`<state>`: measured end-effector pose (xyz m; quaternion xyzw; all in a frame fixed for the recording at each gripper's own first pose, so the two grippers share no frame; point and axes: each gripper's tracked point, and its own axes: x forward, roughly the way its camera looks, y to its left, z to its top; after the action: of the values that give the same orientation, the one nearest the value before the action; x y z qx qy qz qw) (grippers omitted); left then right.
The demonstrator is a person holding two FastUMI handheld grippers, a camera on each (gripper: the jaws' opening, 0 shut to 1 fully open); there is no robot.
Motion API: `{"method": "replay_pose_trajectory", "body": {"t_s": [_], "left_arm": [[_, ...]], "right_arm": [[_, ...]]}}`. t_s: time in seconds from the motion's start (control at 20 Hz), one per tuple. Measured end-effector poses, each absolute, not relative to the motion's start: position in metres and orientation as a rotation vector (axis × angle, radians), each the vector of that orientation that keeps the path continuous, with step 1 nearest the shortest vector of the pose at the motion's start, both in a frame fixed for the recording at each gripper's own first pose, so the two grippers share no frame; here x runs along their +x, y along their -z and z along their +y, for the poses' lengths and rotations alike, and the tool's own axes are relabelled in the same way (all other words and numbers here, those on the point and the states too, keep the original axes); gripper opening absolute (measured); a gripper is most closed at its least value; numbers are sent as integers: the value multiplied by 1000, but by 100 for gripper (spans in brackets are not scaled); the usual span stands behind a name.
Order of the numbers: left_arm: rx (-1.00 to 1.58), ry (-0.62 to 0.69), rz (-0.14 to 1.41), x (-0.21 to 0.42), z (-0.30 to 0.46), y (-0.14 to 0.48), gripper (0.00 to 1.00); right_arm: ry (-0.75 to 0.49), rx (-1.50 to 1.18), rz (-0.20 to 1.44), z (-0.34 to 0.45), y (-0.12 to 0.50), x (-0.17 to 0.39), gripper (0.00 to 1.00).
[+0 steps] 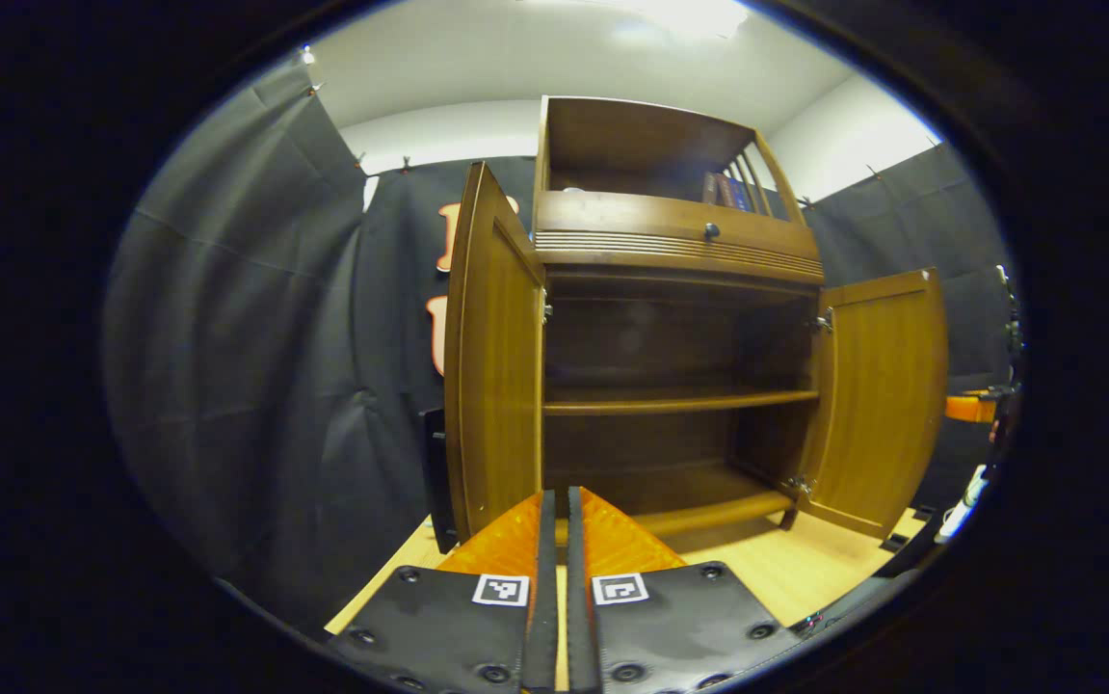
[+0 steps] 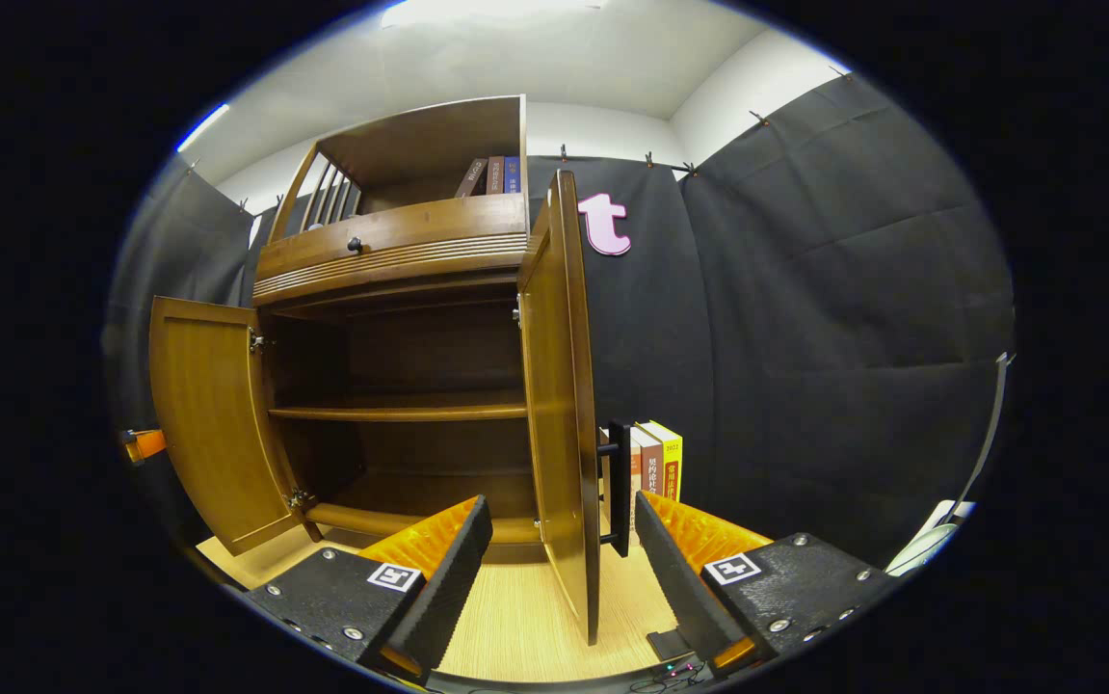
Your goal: Open the right door of the double-door shoe cabinet with the right hand, and open the left door with the left hand.
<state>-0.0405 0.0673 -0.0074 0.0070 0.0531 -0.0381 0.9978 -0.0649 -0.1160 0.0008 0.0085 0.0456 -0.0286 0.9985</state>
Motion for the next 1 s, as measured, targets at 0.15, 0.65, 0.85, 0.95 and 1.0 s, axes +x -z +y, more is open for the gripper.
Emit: {"method": "replay_pose_trajectory", "body": {"t_s": [0.15,0.65,0.85,0.95,1.0], "left_arm": [[35,41,29,-30,40,-9,14],[13,62,41,-26,-3,8,100],[3,8,44,-28,9,12,100],[17,-7,40,-26,13,12,100],[25,-12,37,-27,15,12,100]], "right_arm": [[57,28,93,-117,6,-64,98],[47,64,74,-123,12,-64,91],[61,34,52,-128,7,-62,98],[56,35,54,-129,6,-60,98],[54,39,52,-128,5,-58,91]]}}
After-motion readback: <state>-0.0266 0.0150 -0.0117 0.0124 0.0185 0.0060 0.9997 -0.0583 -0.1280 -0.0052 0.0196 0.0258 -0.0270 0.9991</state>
